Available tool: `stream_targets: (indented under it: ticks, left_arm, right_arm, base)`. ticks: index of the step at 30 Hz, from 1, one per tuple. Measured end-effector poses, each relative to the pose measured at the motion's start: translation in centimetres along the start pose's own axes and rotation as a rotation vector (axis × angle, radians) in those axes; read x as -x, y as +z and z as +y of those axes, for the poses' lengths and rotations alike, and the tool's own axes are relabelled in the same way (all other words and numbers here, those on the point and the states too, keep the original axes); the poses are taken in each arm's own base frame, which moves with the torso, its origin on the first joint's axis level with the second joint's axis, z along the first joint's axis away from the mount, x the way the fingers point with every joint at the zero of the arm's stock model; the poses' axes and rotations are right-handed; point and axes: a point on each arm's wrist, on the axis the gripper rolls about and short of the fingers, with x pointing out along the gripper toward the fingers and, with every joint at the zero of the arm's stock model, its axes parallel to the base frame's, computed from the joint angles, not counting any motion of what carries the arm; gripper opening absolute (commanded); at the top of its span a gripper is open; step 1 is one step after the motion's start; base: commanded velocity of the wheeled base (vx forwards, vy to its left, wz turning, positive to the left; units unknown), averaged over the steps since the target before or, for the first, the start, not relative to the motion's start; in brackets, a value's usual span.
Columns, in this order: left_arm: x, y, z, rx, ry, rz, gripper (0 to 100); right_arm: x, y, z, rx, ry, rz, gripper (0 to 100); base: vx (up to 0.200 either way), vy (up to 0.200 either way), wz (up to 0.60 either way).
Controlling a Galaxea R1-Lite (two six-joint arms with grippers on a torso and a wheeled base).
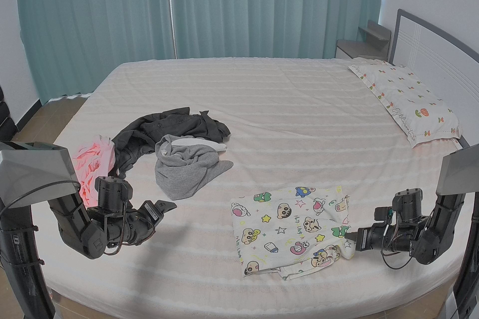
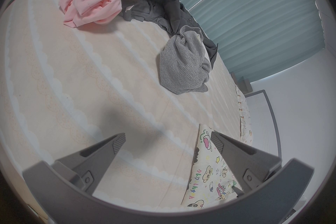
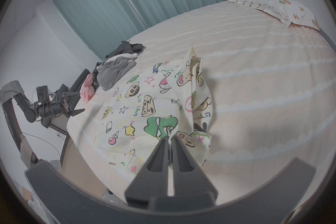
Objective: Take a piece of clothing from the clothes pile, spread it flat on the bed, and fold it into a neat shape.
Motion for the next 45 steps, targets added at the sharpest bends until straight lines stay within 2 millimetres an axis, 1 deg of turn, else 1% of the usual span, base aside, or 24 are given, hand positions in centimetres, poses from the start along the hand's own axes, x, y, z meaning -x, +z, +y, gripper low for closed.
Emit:
stream_targets:
  ticks: [6,10,13,15,19,20,28,34,37,39,42,45]
  left_arm:
    - [0.0,0.0,0.0,0.000,0.000,-0.001,100]
    - [0.0,0.0,0.0,0.000,0.000,0.000,100]
    - [0.0,0.0,0.0,0.000,0.000,0.000,100]
    - [0.0,0.0,0.0,0.000,0.000,0.000,100]
    - [0.0,0.0,0.0,0.000,0.000,0.000,100]
    - [0.0,0.0,0.0,0.000,0.000,0.000,100]
    - [0.0,0.0,0.0,0.000,0.000,-0.001,100]
    - [0.0,0.0,0.0,0.000,0.000,0.000,100]
    - [0.0,0.0,0.0,-0.001,0.000,-0.001,100]
    - [0.0,0.0,0.0,0.000,-0.001,-0.001,100]
    - [0.0,0.0,0.0,-0.001,-0.001,-0.001,100]
    - [0.0,0.0,0.0,0.000,0.000,-0.001,100]
  right_arm:
    - [1.2,-0.1,0.0,0.038,-0.008,0.003,0]
    - [1.8,-0.7,0.0,0.117,-0.014,0.033,0]
    - [2.2,-1.6,-0.1,0.168,-0.022,0.088,0]
    - [2.3,-2.0,-0.2,0.170,-0.026,0.122,0]
    - [2.2,-2.2,-0.3,0.174,-0.026,0.135,0]
    - [2.2,-2.3,-0.3,0.174,-0.027,0.137,100]
    - [2.0,-2.1,-0.6,0.184,-0.033,0.126,100]
    - [2.2,-0.4,-1.0,0.173,-0.032,0.030,100]
    - [1.5,1.4,-0.9,0.133,-0.018,-0.041,100]
    - [0.7,2.9,-0.7,0.096,-0.003,-0.095,100]
    - [-0.7,5.5,-0.3,0.045,0.029,-0.175,100]
    - [-2.2,7.4,0.1,0.007,0.059,-0.223,100]
  base:
    - [0.000,0.000,0.00]
    - [0.000,0.000,0.00]
    - [0.000,0.000,0.00]
    - [0.000,0.000,0.00]
    - [0.000,0.000,0.00]
    - [0.000,0.000,0.00]
    - [0.000,0.000,0.00]
    - [0.000,0.000,0.00]
    - [0.000,0.000,0.00]
    - [0.000,0.000,0.00]
    - [0.000,0.000,0.00]
    - [0.000,0.000,0.00]
